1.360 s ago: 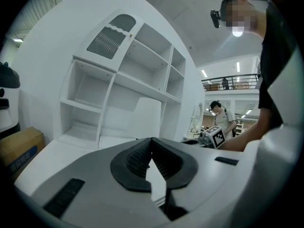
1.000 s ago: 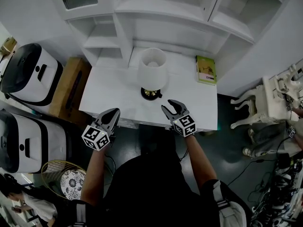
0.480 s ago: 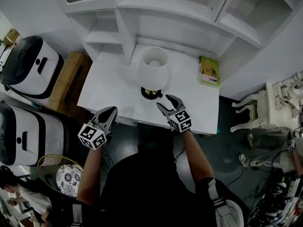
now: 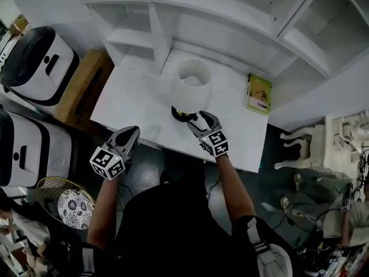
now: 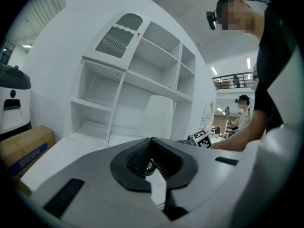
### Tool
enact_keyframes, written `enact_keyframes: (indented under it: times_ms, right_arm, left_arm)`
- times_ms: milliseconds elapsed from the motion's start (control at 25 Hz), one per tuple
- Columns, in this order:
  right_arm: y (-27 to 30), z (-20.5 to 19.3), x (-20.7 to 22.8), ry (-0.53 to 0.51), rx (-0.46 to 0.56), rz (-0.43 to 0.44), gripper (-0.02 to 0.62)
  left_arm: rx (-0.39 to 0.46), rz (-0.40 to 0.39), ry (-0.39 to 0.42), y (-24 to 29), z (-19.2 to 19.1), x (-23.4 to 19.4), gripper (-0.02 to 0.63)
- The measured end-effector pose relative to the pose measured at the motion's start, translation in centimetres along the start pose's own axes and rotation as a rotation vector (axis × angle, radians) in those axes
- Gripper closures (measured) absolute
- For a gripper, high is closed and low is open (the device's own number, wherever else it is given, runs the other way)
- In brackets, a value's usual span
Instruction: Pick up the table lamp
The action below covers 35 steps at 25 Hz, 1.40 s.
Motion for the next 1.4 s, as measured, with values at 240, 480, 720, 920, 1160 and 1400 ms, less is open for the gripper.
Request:
enact_keyframes:
  times_ms: [240,480,720,920,1160,1400]
  right_arm:
    - [1.4,-0.3,1.5,-0.013,-0.021,0.022,0.313]
    - [3.1,-0.7,3.0,-0.016,-0.019,0.016,0.313]
    - [4.9,-0.6,3.6,-0.023,-0.001,0.029,0.312]
    - [6.0,-0.7,4.6,-0.051,-0.004,-0.002,0.310]
    - [7.6,-0.1,5.5,-0.058,0.031,-0.006,0.295]
    - [9.9,-0.5,5.9,-0.047,0.025,0.042,0.295]
  left_arm:
    - [0.008,0.022,-0.018,1.0,0.5,0.1,0.595]
    - [0.024,0.050,-0.028,1.3,1.3,-0.3,0.595]
    - [0.000,0.074,-0.028,1.0,0.6,-1.0,0.595]
    - [-0.016,0.097,-0.026,0.6,0.2,-1.8,0.595]
    - [-0.032,0.113,-0.023,0.5,-0.1,-2.3,0.595]
    - [-0.046,0.118,-0.021,0.8,-0.2,-2.4,0.595]
Point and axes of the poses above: the fingertips, and each gripper's own axes: y forward along the fingers, x to its right, z out of its top, the point moved 1 cm from there along -y, backward along the fingers, and after that the axes turned 12 degrees about z, right-handed, at the moved point
